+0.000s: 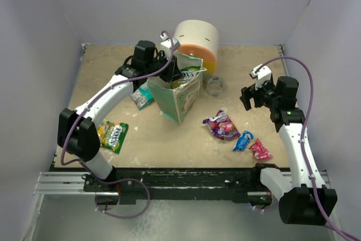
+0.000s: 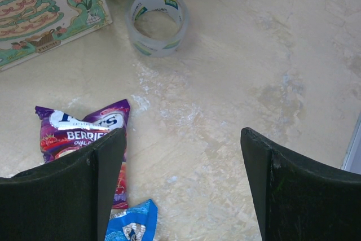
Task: Place the snacks into the paper bag
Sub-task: Place the snack in the paper bag, then pick up the snack from the center of the board.
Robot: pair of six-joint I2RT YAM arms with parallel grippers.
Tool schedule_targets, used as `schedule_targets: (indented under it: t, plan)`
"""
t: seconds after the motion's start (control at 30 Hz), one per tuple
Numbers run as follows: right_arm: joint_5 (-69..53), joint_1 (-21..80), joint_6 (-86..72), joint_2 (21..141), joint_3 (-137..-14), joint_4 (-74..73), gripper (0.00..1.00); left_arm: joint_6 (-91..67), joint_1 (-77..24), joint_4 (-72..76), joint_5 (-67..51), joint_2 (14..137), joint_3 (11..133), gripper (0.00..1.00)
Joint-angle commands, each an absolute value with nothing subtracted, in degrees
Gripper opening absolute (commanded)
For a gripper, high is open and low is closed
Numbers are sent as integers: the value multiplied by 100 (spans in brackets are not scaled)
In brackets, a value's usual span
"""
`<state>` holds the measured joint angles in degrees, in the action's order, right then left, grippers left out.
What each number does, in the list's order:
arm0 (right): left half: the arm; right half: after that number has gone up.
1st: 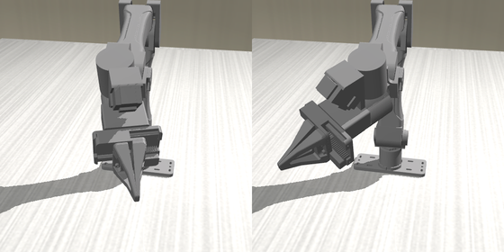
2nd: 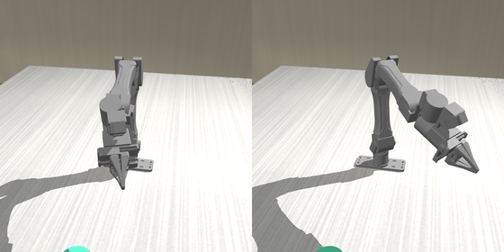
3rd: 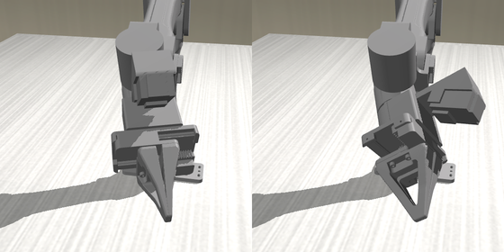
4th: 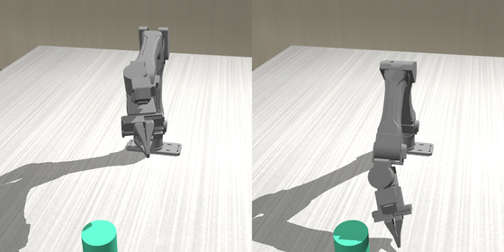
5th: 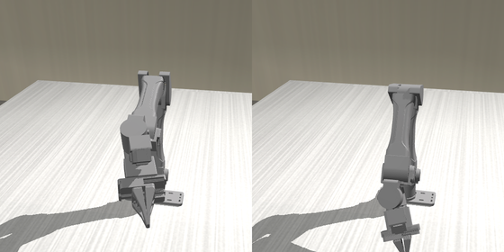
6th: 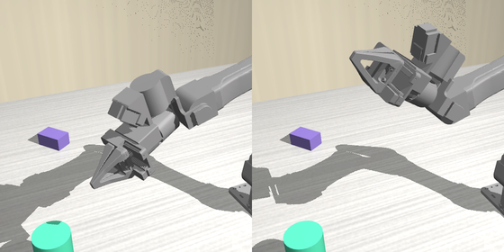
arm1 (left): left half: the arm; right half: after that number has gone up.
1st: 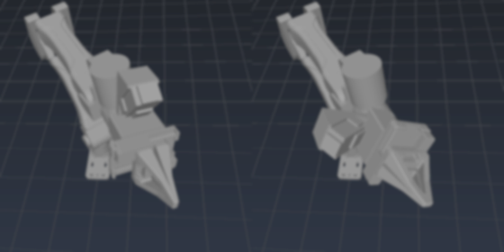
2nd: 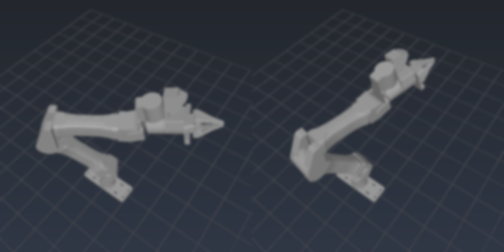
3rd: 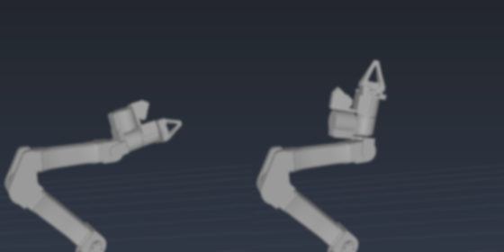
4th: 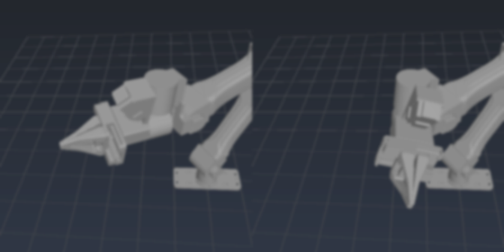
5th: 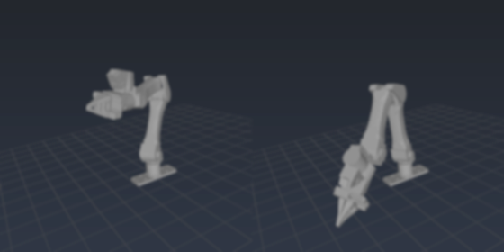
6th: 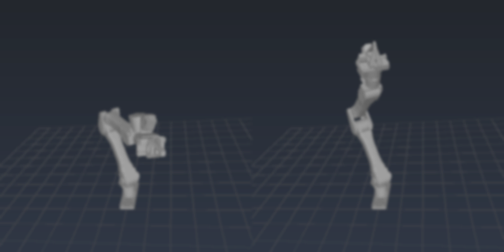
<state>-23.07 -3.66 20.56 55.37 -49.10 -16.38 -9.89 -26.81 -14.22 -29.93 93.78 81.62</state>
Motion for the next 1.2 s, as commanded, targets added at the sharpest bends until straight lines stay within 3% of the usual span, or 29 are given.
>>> schedule_targets:
  t: [0.0,0.67,1.17]
  plan:
    - [-2338,-387,2106,5519,-4869,-1458,85,-943,-2698,-976,-3312,9092,8140,20]
    - [-2338,-387,2125,5511,-4867,-1458,85,-304,-2707,-1917,-3959,9321,8701,35]
    - [-2328,-387,2135,5538,-4869,-1450,85,839,-2698,-2616,-3398,8493,8959,56]
